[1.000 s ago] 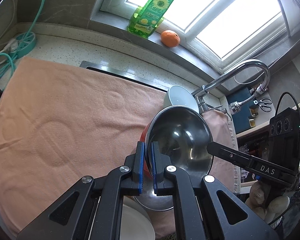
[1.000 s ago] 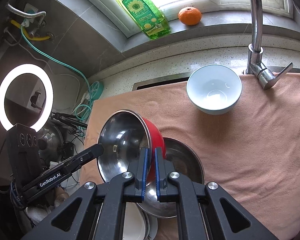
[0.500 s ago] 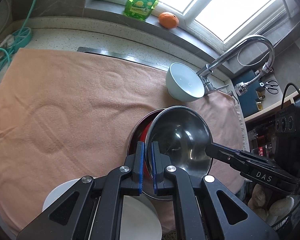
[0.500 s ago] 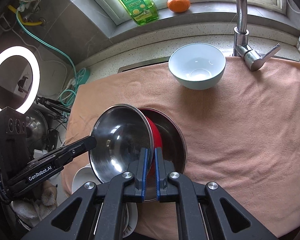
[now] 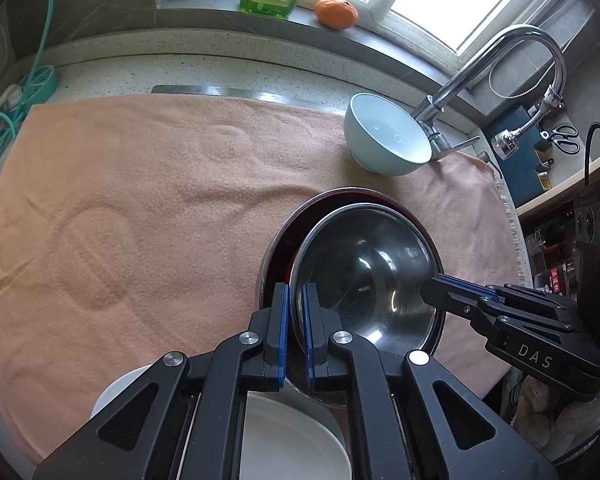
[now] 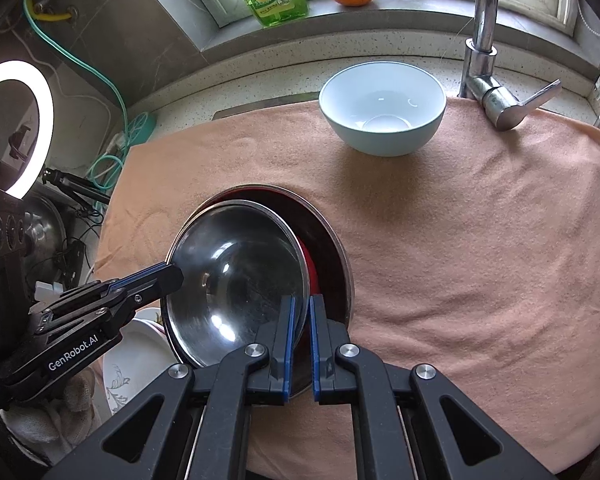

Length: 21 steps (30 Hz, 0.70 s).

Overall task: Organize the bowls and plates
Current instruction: 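Lift the red steel bowl with both tools and carry it over the large steel bowl, then lower the red bowl into the large steel bowl and open both tools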

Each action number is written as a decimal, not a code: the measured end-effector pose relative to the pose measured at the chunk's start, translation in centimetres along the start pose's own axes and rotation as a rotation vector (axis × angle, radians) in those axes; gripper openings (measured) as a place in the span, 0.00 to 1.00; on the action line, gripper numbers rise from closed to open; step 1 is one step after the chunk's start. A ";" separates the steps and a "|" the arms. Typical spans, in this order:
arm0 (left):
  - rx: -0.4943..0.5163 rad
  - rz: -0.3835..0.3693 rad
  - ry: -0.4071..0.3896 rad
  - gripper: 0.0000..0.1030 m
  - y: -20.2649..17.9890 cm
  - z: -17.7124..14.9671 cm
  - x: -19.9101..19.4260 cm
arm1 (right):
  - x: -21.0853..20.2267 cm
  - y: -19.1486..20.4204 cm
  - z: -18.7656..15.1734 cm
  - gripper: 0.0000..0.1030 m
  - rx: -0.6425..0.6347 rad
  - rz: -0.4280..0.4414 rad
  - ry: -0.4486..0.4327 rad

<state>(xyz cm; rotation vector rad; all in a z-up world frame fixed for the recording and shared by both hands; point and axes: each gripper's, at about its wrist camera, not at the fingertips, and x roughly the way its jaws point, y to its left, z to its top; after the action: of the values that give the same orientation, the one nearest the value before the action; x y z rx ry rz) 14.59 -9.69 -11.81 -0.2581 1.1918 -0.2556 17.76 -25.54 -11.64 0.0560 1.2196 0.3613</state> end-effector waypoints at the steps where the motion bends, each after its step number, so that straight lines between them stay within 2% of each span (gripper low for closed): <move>1: 0.002 0.004 0.002 0.05 -0.1 0.0 0.1 | 0.0 0.1 0.0 0.06 -0.007 -0.009 -0.001; 12: 0.015 0.025 0.015 0.05 -0.1 -0.1 1.0 | 0.9 1.1 0.2 0.07 -0.072 -0.081 -0.001; 21: 0.028 0.024 0.021 0.05 -0.2 -0.1 1.1 | 1.0 1.1 0.3 0.09 -0.077 -0.088 0.005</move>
<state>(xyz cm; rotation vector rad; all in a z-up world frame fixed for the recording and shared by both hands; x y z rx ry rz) 14.87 -10.26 -12.71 -0.2172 1.2103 -0.2548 18.06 -24.20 -12.20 -0.0651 1.2075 0.3310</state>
